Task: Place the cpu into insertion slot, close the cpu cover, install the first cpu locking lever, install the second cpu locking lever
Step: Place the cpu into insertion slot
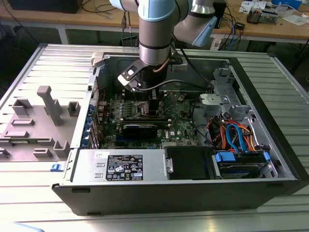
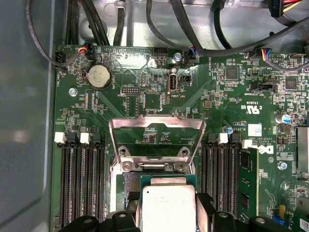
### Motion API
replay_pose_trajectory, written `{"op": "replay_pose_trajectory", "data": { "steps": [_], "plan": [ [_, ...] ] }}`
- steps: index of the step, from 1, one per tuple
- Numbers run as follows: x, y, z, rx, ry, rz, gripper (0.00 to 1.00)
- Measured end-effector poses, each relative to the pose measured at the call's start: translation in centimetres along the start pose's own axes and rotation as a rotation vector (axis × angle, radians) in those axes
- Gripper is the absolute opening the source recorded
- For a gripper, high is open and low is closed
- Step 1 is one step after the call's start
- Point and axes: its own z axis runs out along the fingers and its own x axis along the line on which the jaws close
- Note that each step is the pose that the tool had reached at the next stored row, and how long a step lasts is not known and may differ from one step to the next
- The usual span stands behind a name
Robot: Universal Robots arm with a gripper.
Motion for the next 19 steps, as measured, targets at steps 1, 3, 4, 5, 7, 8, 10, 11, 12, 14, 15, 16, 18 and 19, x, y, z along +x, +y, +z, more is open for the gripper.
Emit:
{"op": "replay_pose_trajectory", "data": {
  "steps": [1,3,4,5,7,8,10,11,12,14,15,16,18,19],
  "plan": [
    [0.0,0.0,0.03,0.0,0.0,0.0,0.55],
    [0.01,0.0,0.13,0.0,0.0,0.0,0.55],
    [0.01,0.0,0.2,0.0,0.0,0.0,0.55],
    [0.02,-0.01,0.26,0.0,0.0,0.0,0.55],
    [0.02,-0.01,0.32,0.0,0.0,0.0,0.55],
    [0.02,-0.01,0.36,0.0,-0.0001,0.0,0.55],
    [0.03,-0.01,0.42,0.0,0.0,0.0,0.55],
    [0.06,-0.01,0.46,0.0,0.0,0.0,0.55],
    [0.09,-0.01,0.48,0.0,0.0001,0.0,0.55],
    [0.27,-0.01,0.48,0.0,0.0,0.0,0.55],
    [0.4,-0.04,0.47,-0.0002,0.0,0.0,0.55],
    [0.51,-0.08,0.46,-0.0002,0.0,0.0,0.55],
    [0.87,-0.17,0.47,-0.0002,0.0001,0.001,0.55],
    [1.03,-0.18,0.51,0.0,0.0,0.004,0.55]
  ]
}}
